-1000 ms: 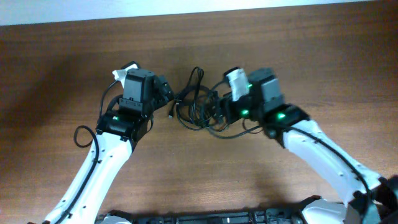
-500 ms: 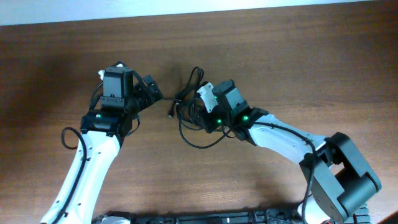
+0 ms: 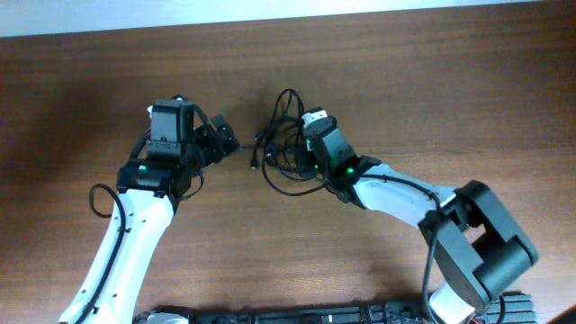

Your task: Untangle cables

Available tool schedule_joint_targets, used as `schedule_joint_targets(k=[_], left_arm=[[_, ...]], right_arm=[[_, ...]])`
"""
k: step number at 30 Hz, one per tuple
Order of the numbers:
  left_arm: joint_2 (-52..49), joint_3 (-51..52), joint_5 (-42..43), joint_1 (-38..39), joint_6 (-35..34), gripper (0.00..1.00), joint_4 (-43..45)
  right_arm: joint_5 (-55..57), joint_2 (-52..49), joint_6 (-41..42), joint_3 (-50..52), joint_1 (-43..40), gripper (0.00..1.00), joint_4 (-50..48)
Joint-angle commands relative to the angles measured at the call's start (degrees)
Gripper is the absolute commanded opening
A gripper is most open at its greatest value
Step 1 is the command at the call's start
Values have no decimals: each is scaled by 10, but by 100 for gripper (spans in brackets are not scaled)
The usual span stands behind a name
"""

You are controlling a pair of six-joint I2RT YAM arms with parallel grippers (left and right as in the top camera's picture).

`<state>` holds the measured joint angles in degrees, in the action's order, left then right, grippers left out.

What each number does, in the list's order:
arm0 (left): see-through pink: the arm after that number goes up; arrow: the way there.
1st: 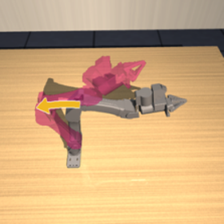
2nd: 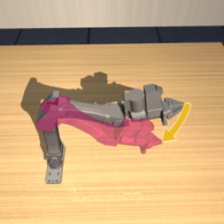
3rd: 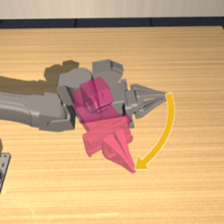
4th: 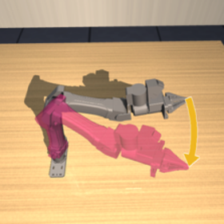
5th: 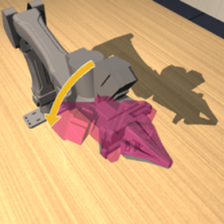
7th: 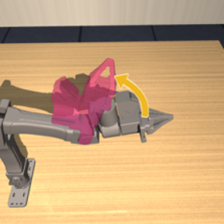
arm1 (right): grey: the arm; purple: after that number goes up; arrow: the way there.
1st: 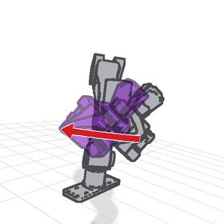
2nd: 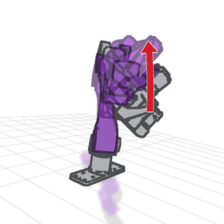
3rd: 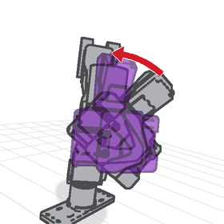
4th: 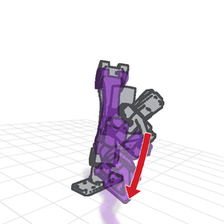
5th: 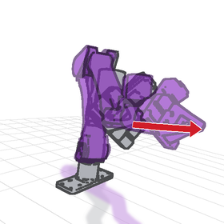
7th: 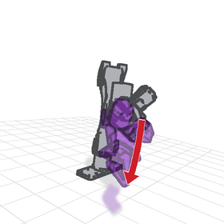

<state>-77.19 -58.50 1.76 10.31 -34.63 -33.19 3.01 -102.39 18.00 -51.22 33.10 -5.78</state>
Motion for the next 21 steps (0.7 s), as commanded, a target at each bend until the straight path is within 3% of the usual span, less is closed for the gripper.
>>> schedule_joint_targets(k=[1,3,4,8,13,15,21], left_arm=[[7,-7,65,-2,65,99,2],[7,-7,144,-2,149,92,10],[7,-7,212,-2,223,93,16],[6,-7,322,-2,349,93,16],[-33,-6,347,-2,360,86,28],[-62,-6,396,2,360,86,66],[-144,-6,400,57,359,80,151]], right_arm=[[-53,12,22,-15,-5,4,-19],[-187,41,48,-22,-25,4,-20],[-283,64,67,-23,-50,4,-20],[-510,88,120,-23,-142,4,-31],[-534,88,143,-23,-170,4,-30],[-534,88,143,-23,-170,4,-30],[-534,88,143,-23,-171,4,-30]])
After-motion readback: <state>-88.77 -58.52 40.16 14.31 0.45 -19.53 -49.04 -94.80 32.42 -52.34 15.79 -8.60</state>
